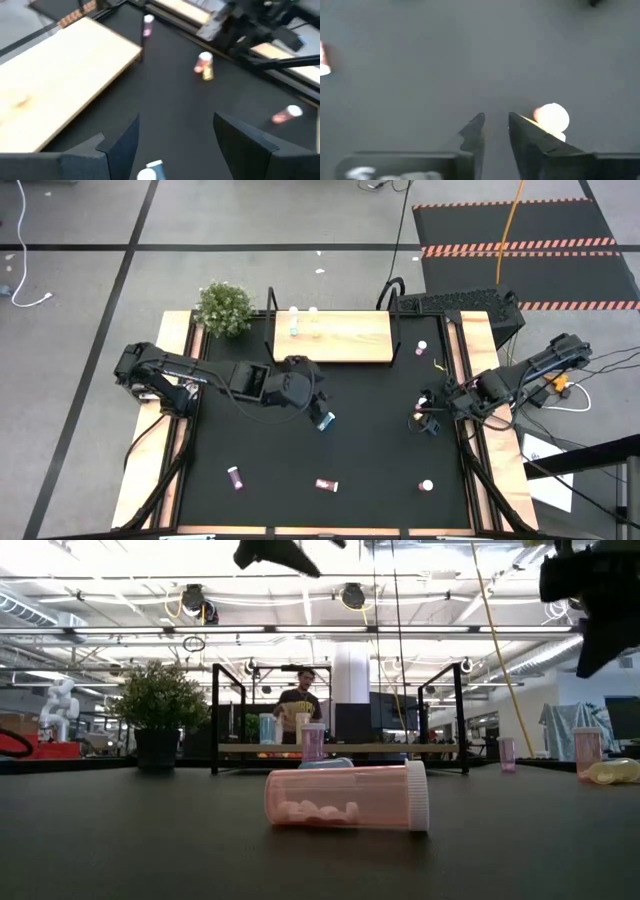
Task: Pick and place medicine bottles onto shelf by color
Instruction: Put the top right pink pill bottle on the shelf
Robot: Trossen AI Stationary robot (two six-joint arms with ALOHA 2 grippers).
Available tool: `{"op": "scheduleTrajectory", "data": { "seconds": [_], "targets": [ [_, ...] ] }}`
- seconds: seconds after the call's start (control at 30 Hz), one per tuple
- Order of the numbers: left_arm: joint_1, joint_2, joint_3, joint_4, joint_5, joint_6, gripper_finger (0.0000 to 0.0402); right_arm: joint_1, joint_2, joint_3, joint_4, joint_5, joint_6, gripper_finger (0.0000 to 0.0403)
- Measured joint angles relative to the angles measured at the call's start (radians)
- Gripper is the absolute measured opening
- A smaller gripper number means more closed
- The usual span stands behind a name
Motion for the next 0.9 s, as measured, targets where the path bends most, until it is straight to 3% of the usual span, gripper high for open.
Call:
{"op": "scheduleTrajectory", "data": {
  "seconds": [0.2,0.43,0.7,0.9],
  "targets": [
    [0.099,-0.066,0.0,-0.125,0.001,-0.028,0.0255,-0.017,-0.004,-0.008,-0.004,0.074,-0.045,0.0151],
    [0.247,-0.188,-0.001,-0.16,0.016,0.247,0.0255,-0.116,-0.018,-0.009,-0.086,0.278,0.127,0.0188],
    [0.557,-0.216,0.0,-0.07,0.336,0.511,0.0255,-0.374,-0.016,-0.009,-0.119,0.377,0.316,0.0189],
    [0.692,-0.18,0.0,-0.01,0.458,0.607,0.0255,-0.616,-0.011,-0.009,-0.056,0.391,0.302,0.0189]
  ]
}}
